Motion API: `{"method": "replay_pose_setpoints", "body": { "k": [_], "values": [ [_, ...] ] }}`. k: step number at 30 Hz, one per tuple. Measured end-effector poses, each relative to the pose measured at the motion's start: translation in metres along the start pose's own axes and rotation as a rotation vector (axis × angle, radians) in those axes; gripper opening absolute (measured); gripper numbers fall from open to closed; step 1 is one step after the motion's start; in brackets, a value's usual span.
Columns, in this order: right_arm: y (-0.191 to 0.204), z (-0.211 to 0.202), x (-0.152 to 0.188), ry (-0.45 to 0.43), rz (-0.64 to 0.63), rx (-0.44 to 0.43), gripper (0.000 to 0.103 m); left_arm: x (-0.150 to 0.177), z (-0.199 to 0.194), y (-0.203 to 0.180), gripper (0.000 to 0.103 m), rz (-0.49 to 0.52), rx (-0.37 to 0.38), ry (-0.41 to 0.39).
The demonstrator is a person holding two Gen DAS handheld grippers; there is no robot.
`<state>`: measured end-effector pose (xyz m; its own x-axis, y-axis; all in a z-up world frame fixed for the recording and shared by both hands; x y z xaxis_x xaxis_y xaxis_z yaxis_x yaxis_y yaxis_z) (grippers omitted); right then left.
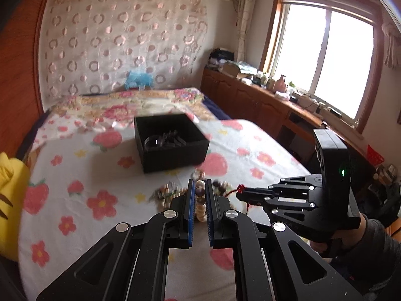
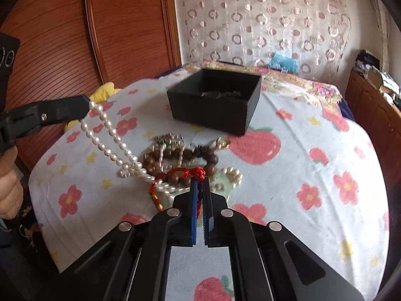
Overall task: Organize jewelry
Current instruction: 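Grasp the pearl necklace with the left tool while the right grasps the red bracelet, then lift pearl necklace and red bracelet into the black box and open both tools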
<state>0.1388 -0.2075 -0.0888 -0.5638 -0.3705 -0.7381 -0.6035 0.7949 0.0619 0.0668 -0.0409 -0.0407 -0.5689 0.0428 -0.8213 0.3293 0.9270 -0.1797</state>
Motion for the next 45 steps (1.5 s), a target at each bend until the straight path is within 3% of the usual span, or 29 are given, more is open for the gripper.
{"method": "replay_pose_setpoints", "body": {
  "k": [14, 25, 34, 45],
  "values": [
    [-0.017, -0.028, -0.041, -0.09, -0.025, 0.048, 0.004, -0.073, -0.034, -0.017, 0.007, 0.096, -0.02, -0.125],
    [-0.012, -0.024, -0.065, -0.108, -0.066, 0.044, 0.004, -0.111, -0.033, -0.003, 0.007, 0.132, -0.091, -0.146],
    [-0.025, -0.007, -0.108, -0.15, -0.07, 0.047, 0.004, -0.148, -0.028, 0.011, 0.007, 0.137, -0.138, -0.172],
    [-0.048, 0.052, -0.141, -0.092, -0.018, 0.017, 0.004, -0.173, -0.009, 0.016, 0.007, 0.166, -0.181, -0.161]
  ]
}}
Point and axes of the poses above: each gripper's, at about its wrist camera, not at the fingertips, and z roughly the way its jaws point, y to its left, x to its underside, the point moved 5 cm from there along z, roughly the way its jaws point, and after that the axes turned 1 degree about x, right-handed, at the moved point
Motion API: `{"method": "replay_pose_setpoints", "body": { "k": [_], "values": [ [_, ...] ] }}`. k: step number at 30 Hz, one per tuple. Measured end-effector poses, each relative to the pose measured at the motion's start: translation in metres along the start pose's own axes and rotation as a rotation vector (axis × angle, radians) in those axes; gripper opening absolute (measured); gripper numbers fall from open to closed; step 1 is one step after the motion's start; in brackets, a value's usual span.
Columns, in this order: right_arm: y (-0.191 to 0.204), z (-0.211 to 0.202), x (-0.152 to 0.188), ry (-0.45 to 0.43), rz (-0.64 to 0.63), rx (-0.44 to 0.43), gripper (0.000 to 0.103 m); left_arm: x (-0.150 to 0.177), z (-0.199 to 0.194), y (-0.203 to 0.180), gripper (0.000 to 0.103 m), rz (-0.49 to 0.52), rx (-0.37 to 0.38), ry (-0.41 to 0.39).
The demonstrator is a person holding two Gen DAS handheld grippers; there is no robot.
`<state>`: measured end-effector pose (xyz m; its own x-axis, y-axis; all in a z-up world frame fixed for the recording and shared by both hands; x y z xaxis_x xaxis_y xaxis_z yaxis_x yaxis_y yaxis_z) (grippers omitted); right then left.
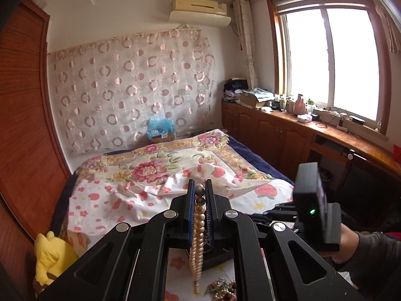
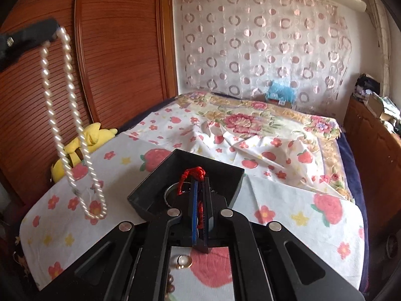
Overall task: Organize jewelry
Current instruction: 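Lift pearl necklace and red bracelet into the black box and open both tools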
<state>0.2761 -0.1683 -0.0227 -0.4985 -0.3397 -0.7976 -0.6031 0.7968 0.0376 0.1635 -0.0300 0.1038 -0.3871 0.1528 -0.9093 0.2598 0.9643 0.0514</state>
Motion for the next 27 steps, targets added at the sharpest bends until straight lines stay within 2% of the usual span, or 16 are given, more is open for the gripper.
{"method": "replay_pose_setpoints", "body": {
  "k": [8, 11, 13, 14, 15, 27],
  "values": [
    [-0.008, 0.037, 0.012, 0.078, 0.079, -0.061, 0.005, -0.013, 0.02, 0.006, 0.007, 0.008, -0.042, 0.01],
    [-0.008, 0.046, 0.021, 0.105, 0.08, -0.052, 0.006, -0.011, 0.027, 0.004, 0.007, 0.017, -0.049, 0.021],
    [-0.009, 0.048, 0.026, 0.115, 0.075, -0.052, 0.012, -0.01, 0.034, 0.002, 0.007, 0.026, -0.052, 0.031],
    [-0.009, 0.048, 0.027, 0.113, 0.074, -0.052, 0.025, -0.009, 0.037, 0.0, 0.007, 0.031, -0.051, 0.036],
    [-0.01, 0.046, 0.028, 0.107, 0.074, -0.051, 0.032, -0.007, 0.041, -0.003, 0.007, 0.038, -0.051, 0.043],
    [-0.034, 0.007, 0.024, 0.032, 0.085, -0.037, 0.032, 0.013, 0.081, 0.0, 0.007, 0.028, -0.061, 0.105]
  ]
}}
Point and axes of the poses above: each gripper's, at about its wrist camera, not at the fingertips, and z roughly the way its jaws point, y to its left, x to its underside, the point moved 5 cm from there along z, roughly the way its jaws point, and after that the axes turned 1 degree about x, right-handed, at the moved point
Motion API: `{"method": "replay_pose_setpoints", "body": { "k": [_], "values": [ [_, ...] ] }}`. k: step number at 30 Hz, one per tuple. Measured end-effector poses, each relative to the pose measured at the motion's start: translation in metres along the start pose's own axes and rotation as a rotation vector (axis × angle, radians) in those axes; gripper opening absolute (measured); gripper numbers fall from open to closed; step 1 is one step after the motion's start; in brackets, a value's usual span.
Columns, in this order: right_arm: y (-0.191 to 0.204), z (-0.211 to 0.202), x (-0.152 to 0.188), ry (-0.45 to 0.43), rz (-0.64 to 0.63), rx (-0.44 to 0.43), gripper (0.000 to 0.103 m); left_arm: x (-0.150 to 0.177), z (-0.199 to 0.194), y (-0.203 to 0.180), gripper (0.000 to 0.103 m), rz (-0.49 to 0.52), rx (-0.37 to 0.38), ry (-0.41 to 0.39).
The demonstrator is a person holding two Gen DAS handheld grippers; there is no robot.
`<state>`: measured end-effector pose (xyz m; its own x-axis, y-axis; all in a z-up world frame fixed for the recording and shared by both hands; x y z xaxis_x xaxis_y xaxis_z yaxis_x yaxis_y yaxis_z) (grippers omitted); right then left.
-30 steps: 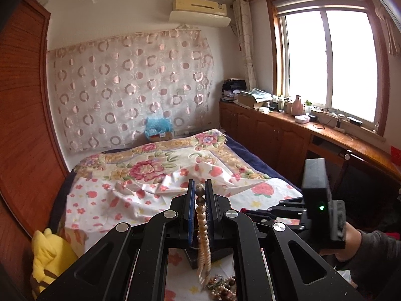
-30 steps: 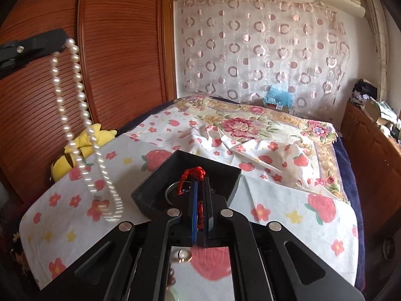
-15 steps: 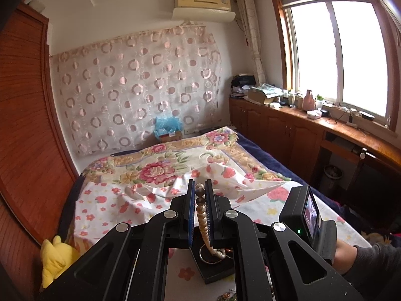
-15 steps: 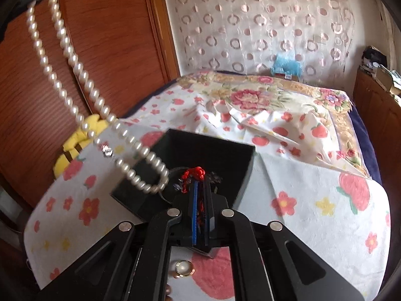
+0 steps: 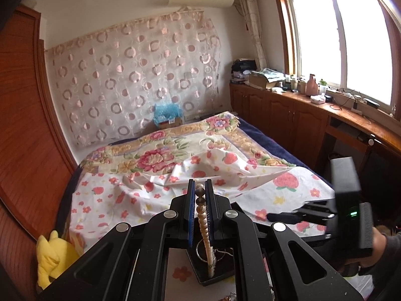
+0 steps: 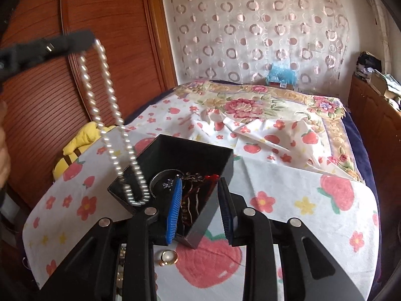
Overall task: Organize jewelry
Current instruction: 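Lift pearl necklace and red bracelet into the black box and open both tools, then move both open tools back over the remaining jewelry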
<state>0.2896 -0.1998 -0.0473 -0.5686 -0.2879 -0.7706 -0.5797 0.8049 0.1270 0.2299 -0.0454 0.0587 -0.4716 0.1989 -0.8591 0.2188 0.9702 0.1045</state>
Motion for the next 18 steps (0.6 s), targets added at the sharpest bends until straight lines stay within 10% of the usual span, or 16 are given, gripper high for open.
{"method": "replay_pose_setpoints", "body": {
  "k": [18],
  "values": [
    [0.022, -0.036, 0.047, 0.012, -0.064, 0.019, 0.032, 0.07, 0.016, 0.002, 0.02, -0.023, 0.036, 0.103]
  ]
}}
Point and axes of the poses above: each gripper's, at about its wrist camera, not at the fingertips, and z roughly the way its jaws point, y to its left, x to its underside, the point moved 5 cm from there along z, roughly the way its jaws point, and after that the axes turned 1 degree about x, right-handed, at the moved point
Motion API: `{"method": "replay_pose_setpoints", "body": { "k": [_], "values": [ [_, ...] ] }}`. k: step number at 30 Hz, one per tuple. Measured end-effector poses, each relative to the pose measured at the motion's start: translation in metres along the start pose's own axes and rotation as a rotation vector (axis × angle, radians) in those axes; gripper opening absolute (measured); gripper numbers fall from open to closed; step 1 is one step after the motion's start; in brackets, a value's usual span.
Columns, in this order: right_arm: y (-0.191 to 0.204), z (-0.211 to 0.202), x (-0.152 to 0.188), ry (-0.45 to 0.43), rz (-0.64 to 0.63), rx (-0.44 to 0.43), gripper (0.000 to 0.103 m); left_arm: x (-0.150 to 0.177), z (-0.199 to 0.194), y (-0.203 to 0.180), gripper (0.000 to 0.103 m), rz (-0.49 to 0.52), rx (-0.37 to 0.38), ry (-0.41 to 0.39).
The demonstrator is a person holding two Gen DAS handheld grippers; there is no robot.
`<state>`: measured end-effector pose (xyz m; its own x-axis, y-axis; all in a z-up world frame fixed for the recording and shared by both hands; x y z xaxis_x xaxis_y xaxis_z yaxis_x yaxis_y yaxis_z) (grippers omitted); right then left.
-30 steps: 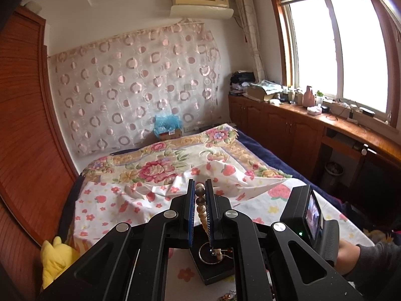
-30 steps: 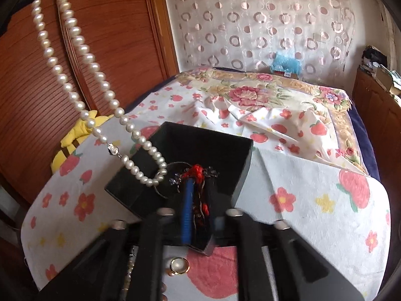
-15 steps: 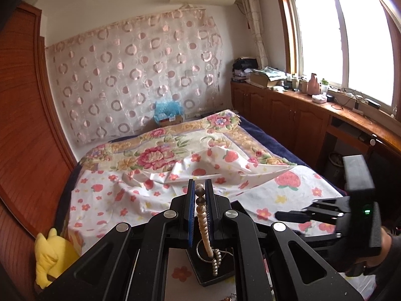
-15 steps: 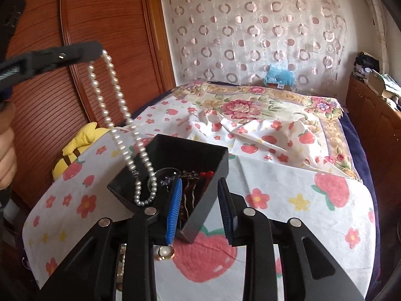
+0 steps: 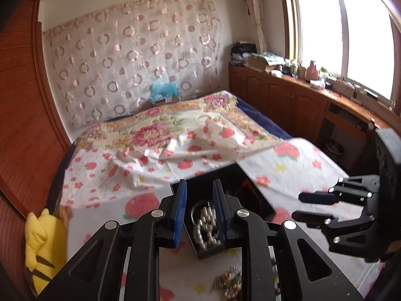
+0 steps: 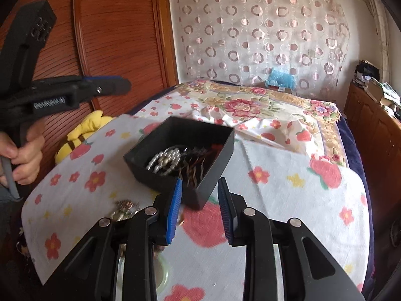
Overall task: Organize jewelry
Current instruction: 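Move both open tools back over the remaining jewelry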
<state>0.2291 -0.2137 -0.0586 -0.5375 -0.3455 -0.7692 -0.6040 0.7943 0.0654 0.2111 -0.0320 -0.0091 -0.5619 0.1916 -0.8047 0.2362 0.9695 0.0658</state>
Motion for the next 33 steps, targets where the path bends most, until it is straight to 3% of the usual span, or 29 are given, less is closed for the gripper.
{"method": "replay_pose_setpoints", "body": {
  "k": [8, 18, 28, 33],
  "values": [
    [0.028, -0.005, 0.037, 0.066, -0.051, -0.013, 0.032, 0.05, -0.005, -0.013, 0.02, 0.028, 0.027, 0.055],
    [0.041, -0.001, 0.066, 0.116, -0.056, -0.012, 0.032, 0.102, -0.021, -0.013, 0.02, -0.024, 0.072, 0.122],
    [0.039, 0.007, 0.051, 0.101, -0.02, -0.034, 0.032, 0.15, -0.023, -0.01, 0.02, -0.07, 0.079, 0.199],
    [0.04, 0.026, 0.043, 0.152, -0.037, -0.047, 0.032, 0.157, -0.026, -0.006, 0.021, -0.088, 0.08, 0.206]
  ]
}}
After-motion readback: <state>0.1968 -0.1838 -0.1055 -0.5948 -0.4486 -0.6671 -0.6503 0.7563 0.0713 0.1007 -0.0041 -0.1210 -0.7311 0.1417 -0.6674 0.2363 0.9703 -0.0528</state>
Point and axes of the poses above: each gripper's, at about its wrist camera, not at the fingertips, and z roughly the way its jaws point, y to its left, x to its underside, the point moved 5 cm from there along z, roughly the way its jaws point, and after that the axes turned 1 degree about x, right-handed, at the moved point
